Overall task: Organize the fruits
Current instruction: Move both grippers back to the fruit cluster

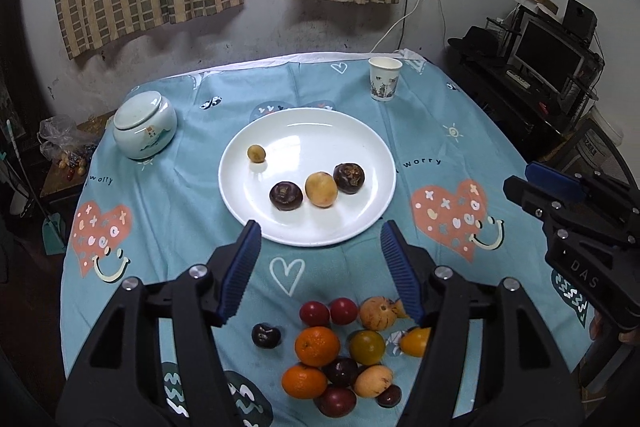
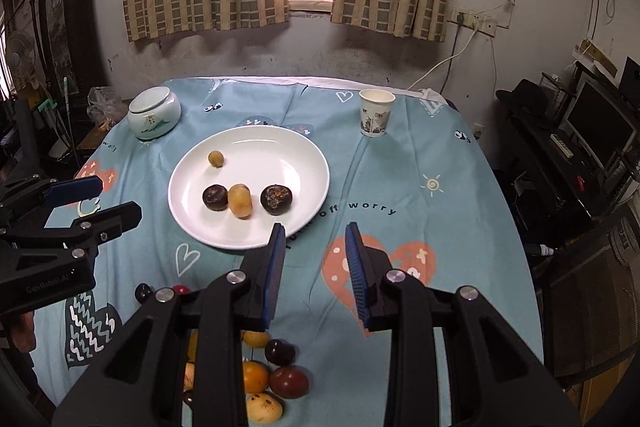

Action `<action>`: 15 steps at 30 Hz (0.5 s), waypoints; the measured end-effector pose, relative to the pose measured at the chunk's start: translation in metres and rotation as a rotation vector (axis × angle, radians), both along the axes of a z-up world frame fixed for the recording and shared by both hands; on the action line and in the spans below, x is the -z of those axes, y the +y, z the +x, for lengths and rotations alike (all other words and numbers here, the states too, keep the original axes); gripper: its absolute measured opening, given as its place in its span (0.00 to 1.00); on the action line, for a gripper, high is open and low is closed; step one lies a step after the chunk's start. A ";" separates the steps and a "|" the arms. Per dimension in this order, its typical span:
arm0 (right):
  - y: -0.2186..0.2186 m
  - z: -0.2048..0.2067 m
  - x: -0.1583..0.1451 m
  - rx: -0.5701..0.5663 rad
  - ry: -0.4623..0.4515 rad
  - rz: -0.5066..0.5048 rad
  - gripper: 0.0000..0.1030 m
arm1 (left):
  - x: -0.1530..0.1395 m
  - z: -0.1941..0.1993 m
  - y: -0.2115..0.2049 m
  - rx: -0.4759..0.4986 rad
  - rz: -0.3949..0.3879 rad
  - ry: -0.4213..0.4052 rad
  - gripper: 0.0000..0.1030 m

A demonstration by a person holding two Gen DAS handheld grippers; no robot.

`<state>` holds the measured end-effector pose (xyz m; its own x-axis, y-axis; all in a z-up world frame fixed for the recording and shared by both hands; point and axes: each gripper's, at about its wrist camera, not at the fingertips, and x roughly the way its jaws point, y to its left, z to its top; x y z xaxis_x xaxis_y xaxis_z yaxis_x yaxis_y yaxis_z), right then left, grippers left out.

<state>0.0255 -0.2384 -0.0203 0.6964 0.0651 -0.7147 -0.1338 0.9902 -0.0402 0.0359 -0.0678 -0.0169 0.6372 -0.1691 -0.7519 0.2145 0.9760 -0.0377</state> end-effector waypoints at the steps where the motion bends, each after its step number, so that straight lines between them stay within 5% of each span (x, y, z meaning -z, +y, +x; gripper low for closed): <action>1: 0.000 -0.002 -0.001 -0.001 0.001 0.001 0.30 | -0.001 -0.002 0.000 0.002 -0.001 -0.002 0.62; 11: 0.002 -0.016 0.000 -0.010 -0.001 -0.005 0.30 | -0.006 -0.019 0.002 0.003 0.005 -0.012 0.63; 15: 0.003 -0.041 0.016 -0.154 0.034 0.005 0.30 | -0.003 -0.032 0.010 -0.001 0.013 -0.006 0.64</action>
<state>-0.0153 -0.2350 -0.0363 0.6535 0.1727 -0.7369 -0.2850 0.9581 -0.0283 0.0043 -0.0575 -0.0140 0.6421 -0.1583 -0.7501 0.2135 0.9767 -0.0234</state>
